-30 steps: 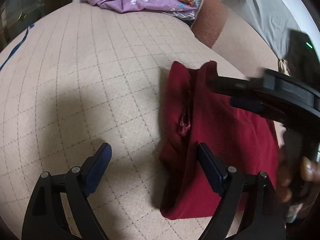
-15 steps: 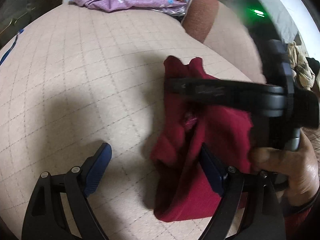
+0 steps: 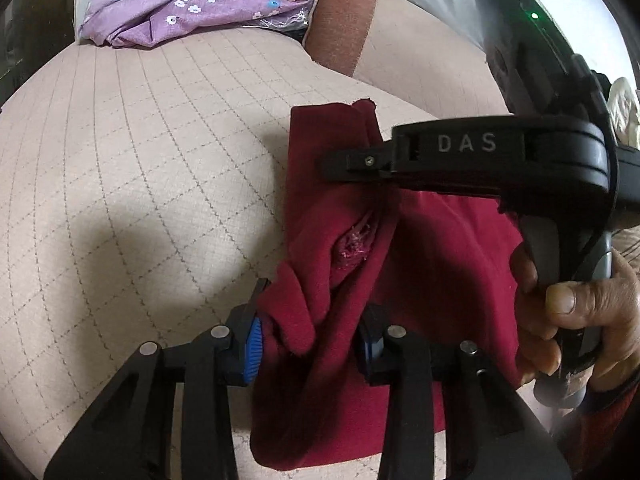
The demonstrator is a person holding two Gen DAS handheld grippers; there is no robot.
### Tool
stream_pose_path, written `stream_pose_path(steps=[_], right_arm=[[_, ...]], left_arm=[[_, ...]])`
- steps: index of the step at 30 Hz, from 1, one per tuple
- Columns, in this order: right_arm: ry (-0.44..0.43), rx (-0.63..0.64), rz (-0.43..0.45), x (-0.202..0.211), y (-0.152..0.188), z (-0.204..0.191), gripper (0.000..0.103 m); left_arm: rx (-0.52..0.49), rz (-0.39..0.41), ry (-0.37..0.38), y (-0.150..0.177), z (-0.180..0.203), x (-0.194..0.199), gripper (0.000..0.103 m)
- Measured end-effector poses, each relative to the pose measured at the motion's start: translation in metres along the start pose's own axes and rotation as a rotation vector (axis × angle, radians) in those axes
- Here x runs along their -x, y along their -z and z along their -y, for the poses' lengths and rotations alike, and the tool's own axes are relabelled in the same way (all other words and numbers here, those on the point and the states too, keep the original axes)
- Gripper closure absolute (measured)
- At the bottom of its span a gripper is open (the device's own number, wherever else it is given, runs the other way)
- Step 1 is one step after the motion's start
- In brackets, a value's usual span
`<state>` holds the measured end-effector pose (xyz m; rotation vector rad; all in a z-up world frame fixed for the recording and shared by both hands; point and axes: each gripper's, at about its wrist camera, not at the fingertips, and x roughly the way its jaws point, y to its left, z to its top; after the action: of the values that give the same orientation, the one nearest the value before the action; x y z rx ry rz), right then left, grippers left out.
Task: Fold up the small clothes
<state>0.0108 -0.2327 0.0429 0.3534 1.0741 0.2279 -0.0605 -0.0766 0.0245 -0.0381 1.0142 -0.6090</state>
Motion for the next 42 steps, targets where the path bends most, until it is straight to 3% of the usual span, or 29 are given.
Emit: stream_pose_path(steps=[3, 6, 14, 17, 19, 23, 24, 25, 28, 34, 42], right_arm=[[0.005, -0.005, -0.015, -0.005, -0.003, -0.002, 0.073], [0.008, -0.032, -0.035, -0.012, -0.006, -0.003, 0.050], [0.096, 0.052, -0.030, -0.033, -0.008, -0.024, 0.049], [0.094, 0.060, -0.006, -0.031, -0.006, -0.021, 0.053], [0.079, 0.061, 0.004, -0.027, -0.003, -0.017, 0.063], [0.028, 0.038, 0.029, -0.014, 0.000, -0.008, 0.074], [0.020, 0.033, 0.038, -0.010, 0.001, -0.007, 0.077], [0.013, 0.029, 0.046, -0.007, 0.001, -0.006, 0.079], [0.000, 0.025, 0.068, 0.004, 0.003, -0.006, 0.081], [0.000, 0.016, 0.143, 0.044, 0.012, -0.001, 0.083], [0.069, 0.069, 0.211, 0.115, 0.021, 0.012, 0.083]], left_arm=[[0.008, -0.003, 0.005, 0.002, -0.002, 0.002, 0.070], [0.003, -0.002, 0.001, 0.005, -0.002, 0.004, 0.070], [0.016, -0.017, 0.003, 0.003, -0.008, 0.001, 0.069], [0.017, -0.017, -0.014, 0.002, -0.011, 0.000, 0.058], [0.008, -0.011, -0.031, 0.003, -0.012, 0.002, 0.050], [0.025, -0.019, -0.020, 0.005, -0.015, 0.003, 0.050], [0.027, -0.021, -0.014, 0.005, -0.015, 0.004, 0.055], [0.033, -0.024, 0.006, 0.006, -0.014, 0.005, 0.068], [0.047, -0.012, 0.029, 0.006, -0.009, 0.015, 0.077], [0.038, 0.044, 0.062, 0.004, 0.020, 0.042, 0.080], [-0.073, 0.062, 0.115, 0.002, 0.095, 0.057, 0.080]])
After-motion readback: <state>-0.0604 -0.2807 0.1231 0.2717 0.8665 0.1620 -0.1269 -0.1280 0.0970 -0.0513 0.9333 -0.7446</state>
